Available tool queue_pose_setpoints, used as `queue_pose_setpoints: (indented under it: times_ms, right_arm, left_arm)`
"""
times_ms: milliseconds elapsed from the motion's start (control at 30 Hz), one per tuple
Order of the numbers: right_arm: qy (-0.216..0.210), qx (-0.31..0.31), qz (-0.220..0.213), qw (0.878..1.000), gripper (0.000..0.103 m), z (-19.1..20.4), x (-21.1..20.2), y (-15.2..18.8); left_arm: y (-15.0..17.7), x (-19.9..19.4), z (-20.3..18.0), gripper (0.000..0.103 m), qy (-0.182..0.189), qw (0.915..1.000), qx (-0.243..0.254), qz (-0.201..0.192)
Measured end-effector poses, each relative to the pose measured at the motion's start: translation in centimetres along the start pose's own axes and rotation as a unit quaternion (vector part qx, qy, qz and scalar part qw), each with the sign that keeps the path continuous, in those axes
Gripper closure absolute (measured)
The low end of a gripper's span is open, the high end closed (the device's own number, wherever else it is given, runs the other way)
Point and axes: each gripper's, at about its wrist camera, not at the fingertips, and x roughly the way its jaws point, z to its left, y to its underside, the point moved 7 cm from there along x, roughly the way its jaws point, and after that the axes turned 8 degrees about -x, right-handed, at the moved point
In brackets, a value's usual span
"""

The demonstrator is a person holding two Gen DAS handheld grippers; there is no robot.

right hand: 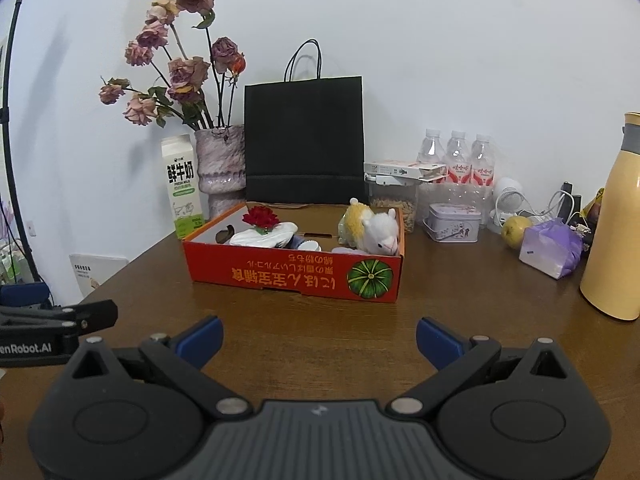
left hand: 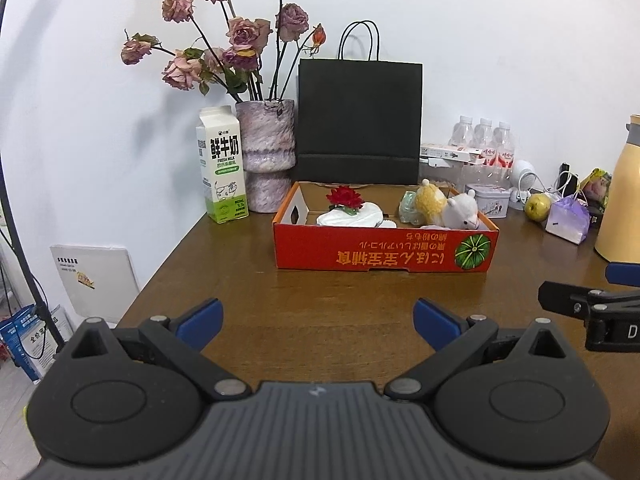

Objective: Organize objects

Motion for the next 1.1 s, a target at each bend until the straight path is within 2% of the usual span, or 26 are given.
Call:
queue_pose_setpoints:
  times_ms: [1100]
  right_arm:
    - [0.001, 0.001, -0.002, 1.0, 0.0, -0.2, -0.6, 0.2]
  left_arm:
    - [0.4, -1.2, -0.2, 0.0, -0.006, 1.0, -0.002, 0.001]
